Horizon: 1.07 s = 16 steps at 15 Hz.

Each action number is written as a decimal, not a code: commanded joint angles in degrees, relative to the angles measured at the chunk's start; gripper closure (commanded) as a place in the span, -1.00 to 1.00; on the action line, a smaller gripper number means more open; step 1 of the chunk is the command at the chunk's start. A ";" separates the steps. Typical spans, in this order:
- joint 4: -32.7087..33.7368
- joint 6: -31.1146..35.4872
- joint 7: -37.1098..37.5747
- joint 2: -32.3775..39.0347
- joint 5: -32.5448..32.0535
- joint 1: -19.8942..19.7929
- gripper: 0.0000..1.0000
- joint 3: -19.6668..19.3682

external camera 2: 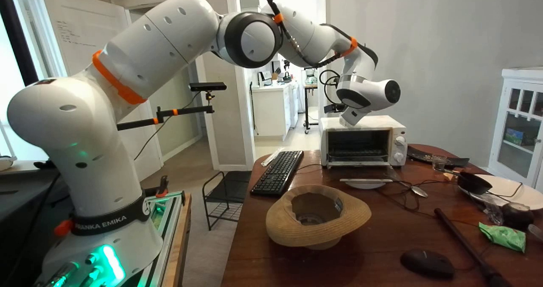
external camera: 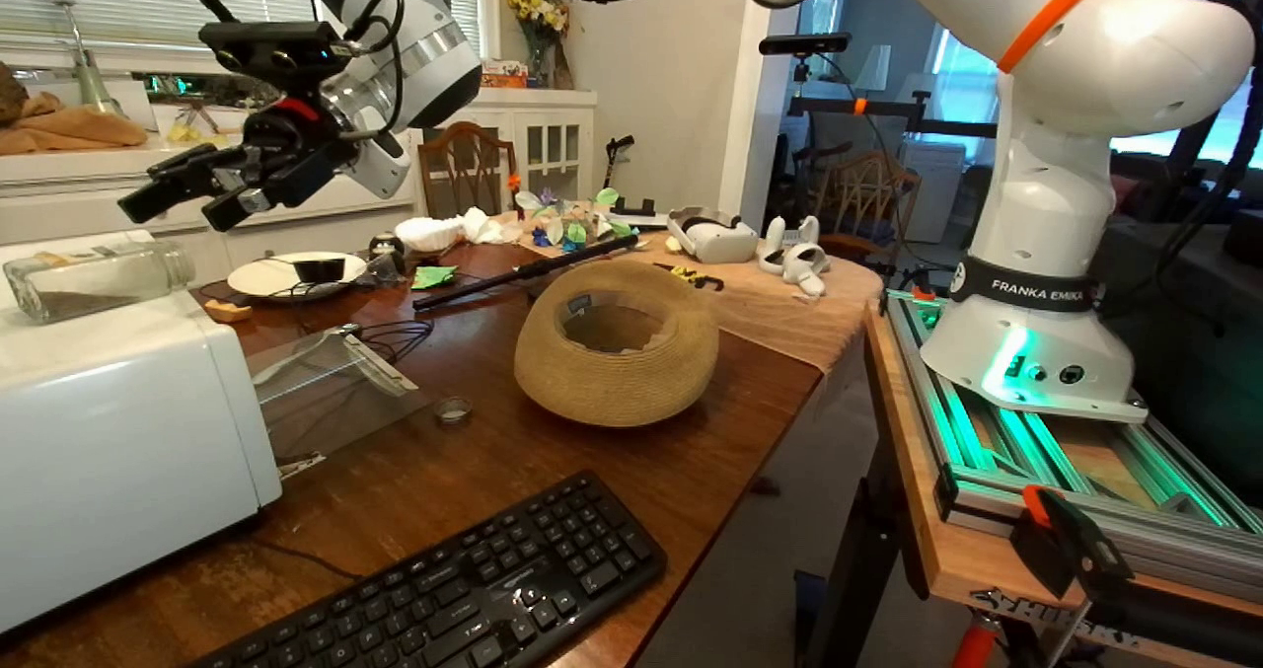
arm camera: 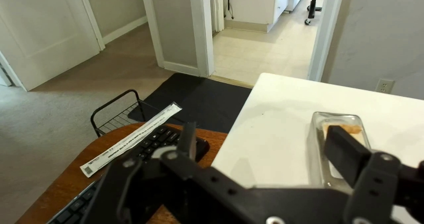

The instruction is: Remove the bottle from the top of the oven grill

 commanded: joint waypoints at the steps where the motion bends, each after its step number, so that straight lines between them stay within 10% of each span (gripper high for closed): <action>1: 1.24 3.32 1.59 1.53 0.69 2.29 -1.00 -0.83; 16: 14.24 11.65 5.71 9.35 -0.51 5.82 -1.00 -0.38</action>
